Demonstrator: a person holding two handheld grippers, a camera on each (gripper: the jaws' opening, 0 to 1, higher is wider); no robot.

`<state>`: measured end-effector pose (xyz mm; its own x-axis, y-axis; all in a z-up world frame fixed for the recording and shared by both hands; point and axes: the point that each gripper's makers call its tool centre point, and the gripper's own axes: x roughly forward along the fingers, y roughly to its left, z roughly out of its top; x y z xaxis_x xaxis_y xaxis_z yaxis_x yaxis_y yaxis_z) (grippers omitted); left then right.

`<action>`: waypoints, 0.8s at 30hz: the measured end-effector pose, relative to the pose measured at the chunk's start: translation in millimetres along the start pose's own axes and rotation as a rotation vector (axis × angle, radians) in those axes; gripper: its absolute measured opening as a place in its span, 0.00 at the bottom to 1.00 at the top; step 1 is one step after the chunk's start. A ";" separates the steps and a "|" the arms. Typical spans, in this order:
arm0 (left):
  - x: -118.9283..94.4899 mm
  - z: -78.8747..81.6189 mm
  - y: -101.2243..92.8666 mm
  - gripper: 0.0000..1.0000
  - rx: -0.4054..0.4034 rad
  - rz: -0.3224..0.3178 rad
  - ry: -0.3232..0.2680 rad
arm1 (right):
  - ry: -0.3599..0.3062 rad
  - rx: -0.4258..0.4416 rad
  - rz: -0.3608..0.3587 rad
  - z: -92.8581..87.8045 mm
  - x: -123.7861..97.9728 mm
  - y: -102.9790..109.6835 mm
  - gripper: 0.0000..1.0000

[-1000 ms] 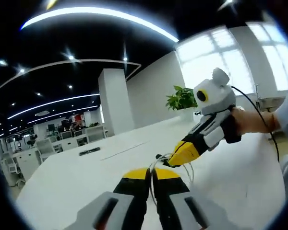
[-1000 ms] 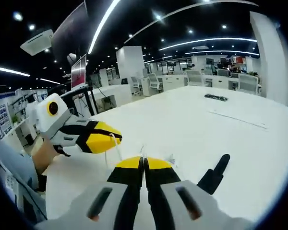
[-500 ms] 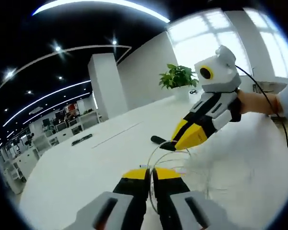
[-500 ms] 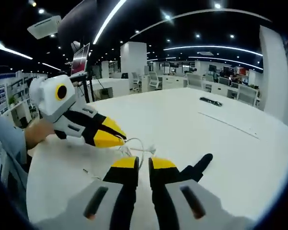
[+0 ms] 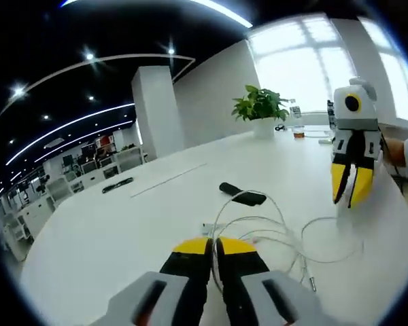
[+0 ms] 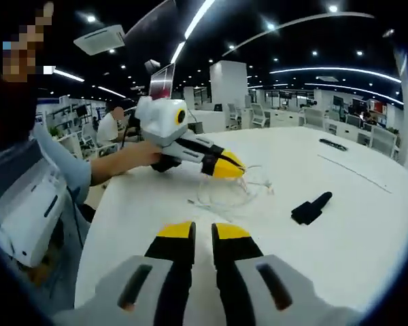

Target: Peel open the Velcro strap on the desktop, arrange the wired earphones neatly onto it, and close the Velcro strap to secure them.

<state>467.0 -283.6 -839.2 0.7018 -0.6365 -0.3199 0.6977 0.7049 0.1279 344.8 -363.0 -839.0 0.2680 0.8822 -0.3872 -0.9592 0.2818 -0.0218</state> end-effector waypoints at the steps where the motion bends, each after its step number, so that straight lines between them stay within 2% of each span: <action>1: -1.3 -0.4 0.4 0.09 -0.003 0.000 -0.006 | -0.002 -0.005 -0.001 -0.7 0.6 2.9 0.12; 6: -2.7 5.7 -0.8 0.15 -0.033 -0.018 -0.034 | 0.020 -0.040 0.037 -3.5 7.0 15.0 0.12; 12: -8.4 17.9 -2.3 0.18 -0.010 0.002 -0.082 | 0.059 -0.107 0.018 -2.6 14.2 16.0 0.11; 16: -25.2 33.3 -5.6 0.18 0.004 -0.004 -0.147 | 0.090 -0.162 0.007 -4.2 16.0 15.4 0.07; 17: -43.5 32.5 -11.6 0.18 0.017 -0.010 -0.165 | 0.098 -0.174 0.006 -3.8 16.9 15.9 0.05; 18: -50.3 35.0 -15.0 0.18 0.037 -0.013 -0.180 | 0.101 -0.183 0.004 -2.5 17.1 15.9 0.05; 20: -63.5 39.9 -23.4 0.18 0.087 -0.022 -0.214 | 0.095 -0.203 0.010 4.7 17.1 17.6 0.05; 22: -75.9 44.3 -39.2 0.17 0.128 -0.062 -0.252 | 0.084 -0.221 0.033 16.8 17.0 22.7 0.04; 24: -85.4 46.4 -53.1 0.17 0.142 -0.098 -0.266 | 0.057 -0.214 0.083 32.9 18.1 33.5 0.04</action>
<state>376.7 -281.1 -775.1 0.6298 -0.7723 -0.0832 0.7642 0.5968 0.2446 320.4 -325.2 -816.4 0.1879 0.8747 -0.4468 -0.9765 0.1175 -0.1806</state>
